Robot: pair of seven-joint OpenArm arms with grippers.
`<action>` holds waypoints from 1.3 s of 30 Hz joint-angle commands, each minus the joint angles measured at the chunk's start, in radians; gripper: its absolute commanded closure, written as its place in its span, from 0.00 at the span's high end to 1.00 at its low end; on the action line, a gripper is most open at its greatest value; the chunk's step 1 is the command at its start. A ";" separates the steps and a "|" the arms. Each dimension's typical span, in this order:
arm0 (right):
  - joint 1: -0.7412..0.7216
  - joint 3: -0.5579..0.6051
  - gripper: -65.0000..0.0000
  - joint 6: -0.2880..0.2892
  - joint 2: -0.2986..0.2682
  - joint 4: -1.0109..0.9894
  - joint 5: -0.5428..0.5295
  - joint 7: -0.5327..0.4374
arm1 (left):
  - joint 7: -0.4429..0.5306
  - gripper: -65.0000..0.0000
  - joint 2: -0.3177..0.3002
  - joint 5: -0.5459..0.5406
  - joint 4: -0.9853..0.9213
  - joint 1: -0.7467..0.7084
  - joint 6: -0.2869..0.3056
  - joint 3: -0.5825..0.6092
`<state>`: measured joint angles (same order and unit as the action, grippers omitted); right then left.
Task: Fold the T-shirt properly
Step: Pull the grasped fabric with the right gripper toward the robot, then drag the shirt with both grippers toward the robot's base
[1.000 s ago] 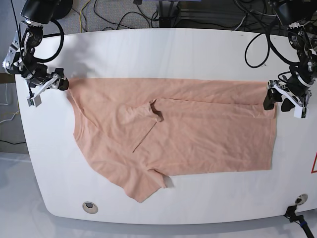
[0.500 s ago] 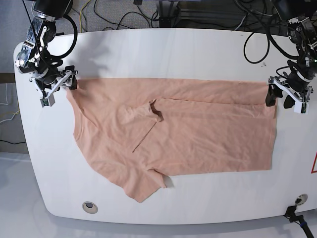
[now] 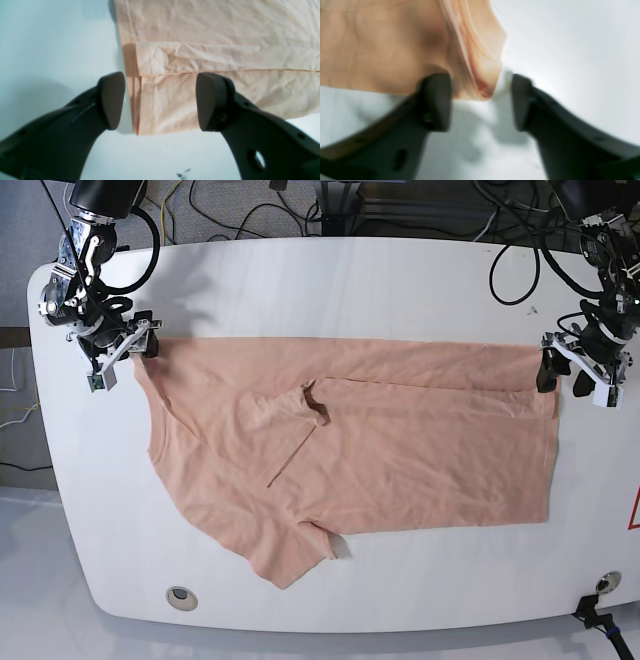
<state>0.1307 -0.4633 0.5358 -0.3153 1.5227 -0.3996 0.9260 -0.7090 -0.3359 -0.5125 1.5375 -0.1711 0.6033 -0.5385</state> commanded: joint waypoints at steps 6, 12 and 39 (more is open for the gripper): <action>-0.009 -0.001 0.04 0.004 0.026 0.008 -0.003 0.000 | 0.027 0.65 -0.019 -0.013 0.019 0.012 0.002 -0.010; -0.009 -0.001 0.00 0.004 0.026 0.008 -0.003 0.000 | 0.091 0.66 -0.015 0.088 0.011 0.012 0.002 -0.009; -0.009 0.001 0.00 0.004 0.028 0.006 -0.006 0.000 | 0.096 0.74 0.018 0.205 -0.165 0.000 -0.003 0.050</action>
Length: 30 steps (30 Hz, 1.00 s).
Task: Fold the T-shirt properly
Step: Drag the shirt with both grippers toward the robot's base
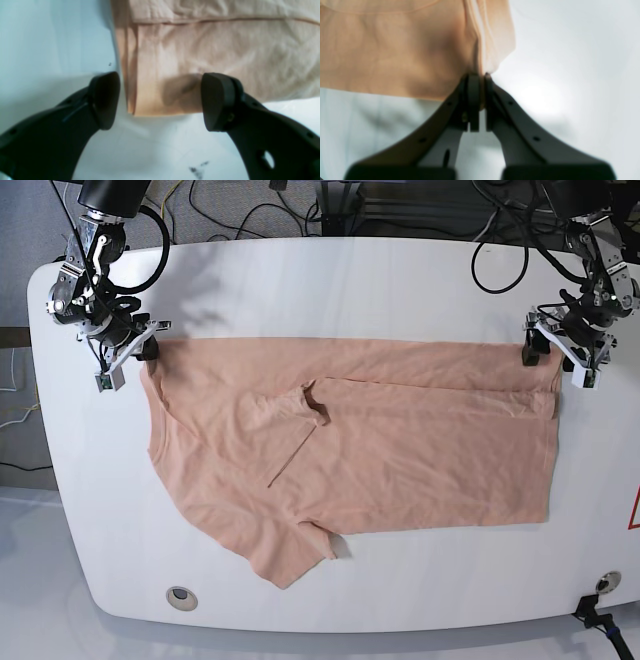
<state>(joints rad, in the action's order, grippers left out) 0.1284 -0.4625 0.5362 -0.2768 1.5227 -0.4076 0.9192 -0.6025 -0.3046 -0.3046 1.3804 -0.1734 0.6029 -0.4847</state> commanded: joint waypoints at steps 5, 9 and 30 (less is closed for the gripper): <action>-0.006 0.000 0.00 0.003 -0.011 0.006 0.003 0.007 | -0.009 0.70 -0.015 -0.003 -0.022 -0.001 -0.002 -0.004; -0.006 0.000 0.00 0.003 -0.011 0.006 0.000 0.007 | -0.009 0.29 -0.015 -0.003 -0.022 0.002 -0.002 -0.004; 0.211 -0.008 0.00 0.003 0.011 0.157 -0.004 0.027 | -0.015 0.19 0.012 -0.008 0.185 -0.265 0.002 -0.006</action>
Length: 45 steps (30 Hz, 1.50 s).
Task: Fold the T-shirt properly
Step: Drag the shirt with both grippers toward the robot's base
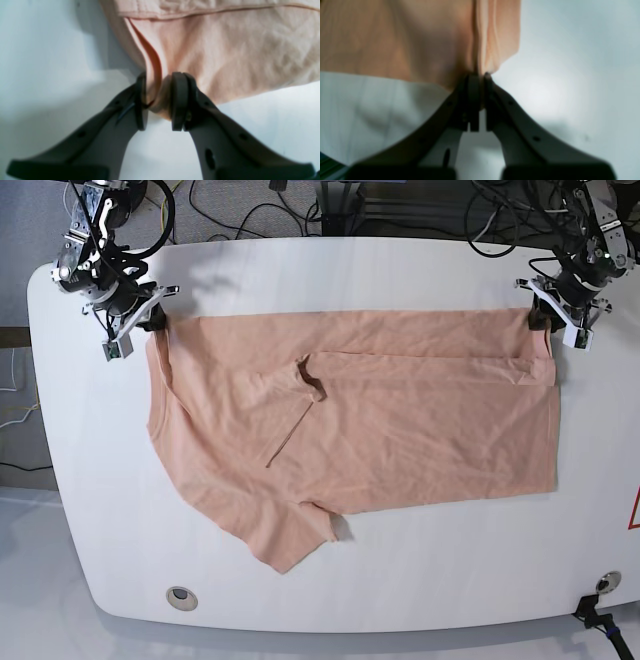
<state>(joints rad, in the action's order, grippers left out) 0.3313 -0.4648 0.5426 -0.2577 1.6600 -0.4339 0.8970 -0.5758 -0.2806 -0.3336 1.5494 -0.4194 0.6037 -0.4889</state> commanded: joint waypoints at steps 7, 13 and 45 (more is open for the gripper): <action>0.157 -0.007 0.00 -0.003 -0.007 0.127 0.023 0.073 | -0.042 0.19 -0.015 0.021 0.102 -0.138 0.003 -0.032; 0.219 -0.068 0.00 -0.003 -0.012 0.142 0.033 0.070 | -0.043 0.19 -0.016 0.024 0.104 -0.161 0.003 -0.054; 0.217 -0.090 0.29 -0.003 -0.032 0.148 0.022 0.067 | -0.043 0.69 -0.045 0.021 0.145 -0.195 0.003 -0.046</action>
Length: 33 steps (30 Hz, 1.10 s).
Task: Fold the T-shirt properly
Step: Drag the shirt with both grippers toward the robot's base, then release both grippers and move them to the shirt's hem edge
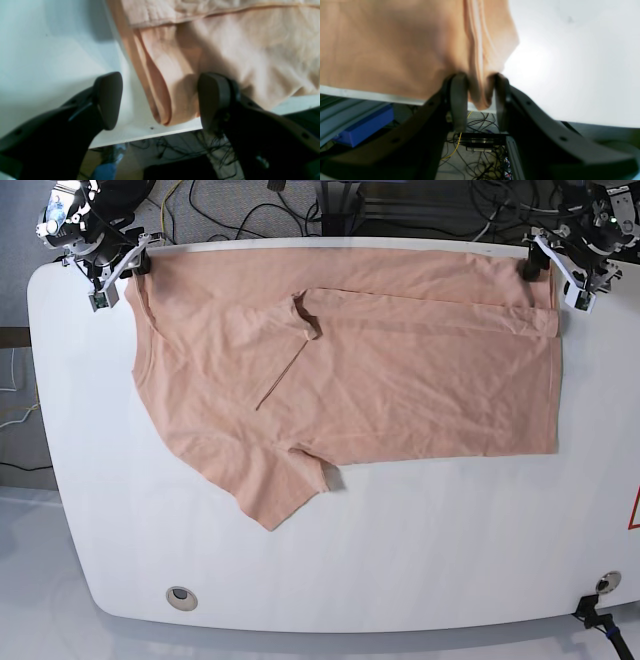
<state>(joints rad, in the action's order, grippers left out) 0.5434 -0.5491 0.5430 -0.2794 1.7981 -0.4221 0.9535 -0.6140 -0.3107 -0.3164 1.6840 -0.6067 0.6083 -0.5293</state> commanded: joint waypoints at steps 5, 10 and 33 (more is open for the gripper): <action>0.005 -0.006 0.30 -0.004 -0.013 0.102 0.010 0.048 | -0.005 0.69 -0.037 0.004 0.012 0.012 -0.001 -0.010; -0.013 -0.006 0.30 -0.004 -0.016 0.154 0.010 0.084 | -0.005 0.69 -0.038 0.004 0.043 0.029 -0.001 -0.008; -0.590 0.160 0.29 -0.007 -0.017 -0.194 0.022 0.080 | -0.067 0.69 -0.035 0.010 -0.135 0.604 -0.003 0.041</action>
<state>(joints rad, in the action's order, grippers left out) -0.0254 -0.3851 0.5339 -0.2771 1.6165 -0.3920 1.0531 -0.7029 -0.3279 -0.2924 1.5753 -0.0223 0.6064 -0.4862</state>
